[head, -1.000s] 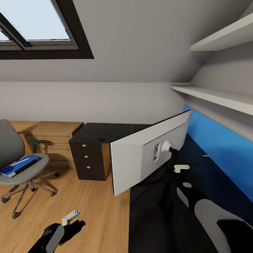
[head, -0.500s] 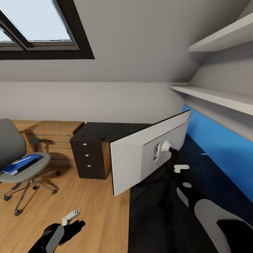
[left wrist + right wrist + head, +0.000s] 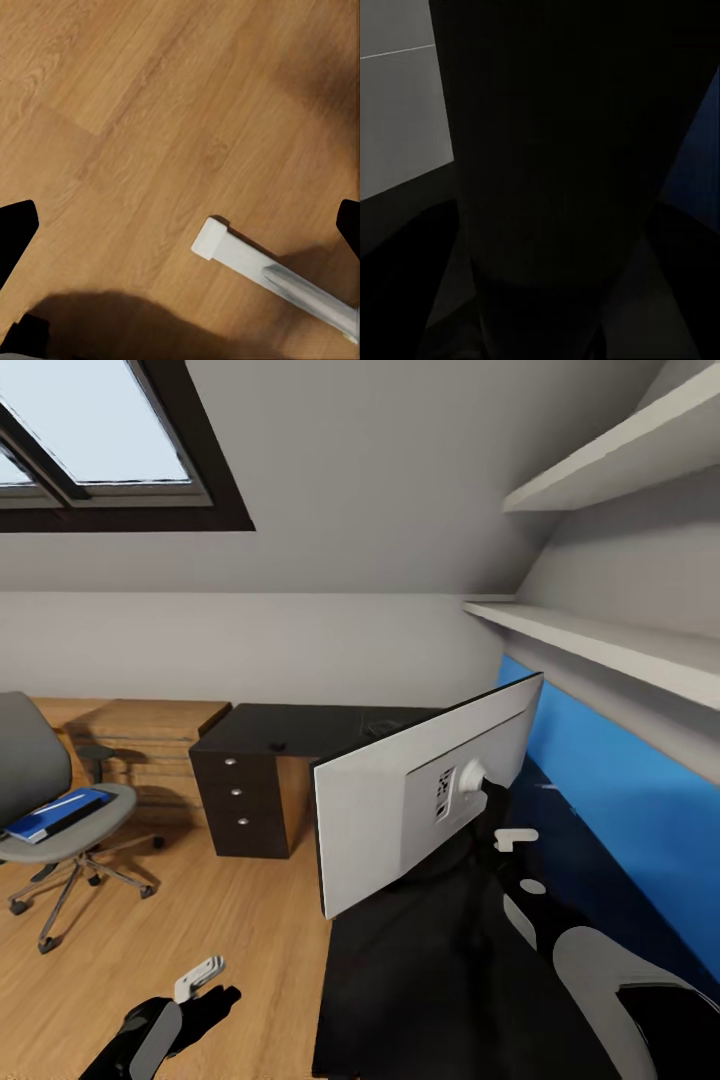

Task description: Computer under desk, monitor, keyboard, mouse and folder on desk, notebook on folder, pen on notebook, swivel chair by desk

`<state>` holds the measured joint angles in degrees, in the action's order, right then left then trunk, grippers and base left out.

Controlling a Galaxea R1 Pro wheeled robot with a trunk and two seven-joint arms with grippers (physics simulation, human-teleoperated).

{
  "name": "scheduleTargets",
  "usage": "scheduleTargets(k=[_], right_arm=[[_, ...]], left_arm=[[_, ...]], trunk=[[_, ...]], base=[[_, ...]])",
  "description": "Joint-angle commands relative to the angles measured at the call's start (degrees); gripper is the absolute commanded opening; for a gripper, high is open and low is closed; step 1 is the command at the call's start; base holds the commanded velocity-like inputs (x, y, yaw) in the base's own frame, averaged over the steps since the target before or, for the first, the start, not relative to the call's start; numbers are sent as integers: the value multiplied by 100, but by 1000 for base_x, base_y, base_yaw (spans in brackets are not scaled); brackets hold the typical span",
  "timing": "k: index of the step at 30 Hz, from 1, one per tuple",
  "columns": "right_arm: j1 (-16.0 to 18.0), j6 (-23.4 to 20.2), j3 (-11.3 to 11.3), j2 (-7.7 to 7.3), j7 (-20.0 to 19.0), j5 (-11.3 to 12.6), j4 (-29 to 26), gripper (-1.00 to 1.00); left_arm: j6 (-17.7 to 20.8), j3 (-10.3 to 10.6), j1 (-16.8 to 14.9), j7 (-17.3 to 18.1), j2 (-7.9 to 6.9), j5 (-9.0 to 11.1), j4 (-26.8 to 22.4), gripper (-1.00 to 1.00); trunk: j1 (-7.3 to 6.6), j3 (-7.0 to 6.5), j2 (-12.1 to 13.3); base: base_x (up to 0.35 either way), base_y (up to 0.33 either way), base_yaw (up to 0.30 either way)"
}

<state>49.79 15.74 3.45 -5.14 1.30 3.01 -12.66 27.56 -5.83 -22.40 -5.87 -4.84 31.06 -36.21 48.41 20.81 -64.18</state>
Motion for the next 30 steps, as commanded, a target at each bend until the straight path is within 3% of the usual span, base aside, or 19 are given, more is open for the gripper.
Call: scheduleTargets(k=[1,6,30], right_arm=[[5,20,51,-5,19,51,10,-100],[5,25,51,-5,19,51,10,-100],[5,34,51,-5,19,51,10,-100]], left_arm=[[-14,-4,-1,-46,1,63,8,100],[-401,-6,-3,-46,-7,65,183,100],[-635,-32,-1,-38,-65,58,145,100]], trunk=[[-1,7,-5],[-1,7,-5],[-1,7,-5]], base=[[-104,-292,0],[-59,-130,0],[-8,-96,0]])
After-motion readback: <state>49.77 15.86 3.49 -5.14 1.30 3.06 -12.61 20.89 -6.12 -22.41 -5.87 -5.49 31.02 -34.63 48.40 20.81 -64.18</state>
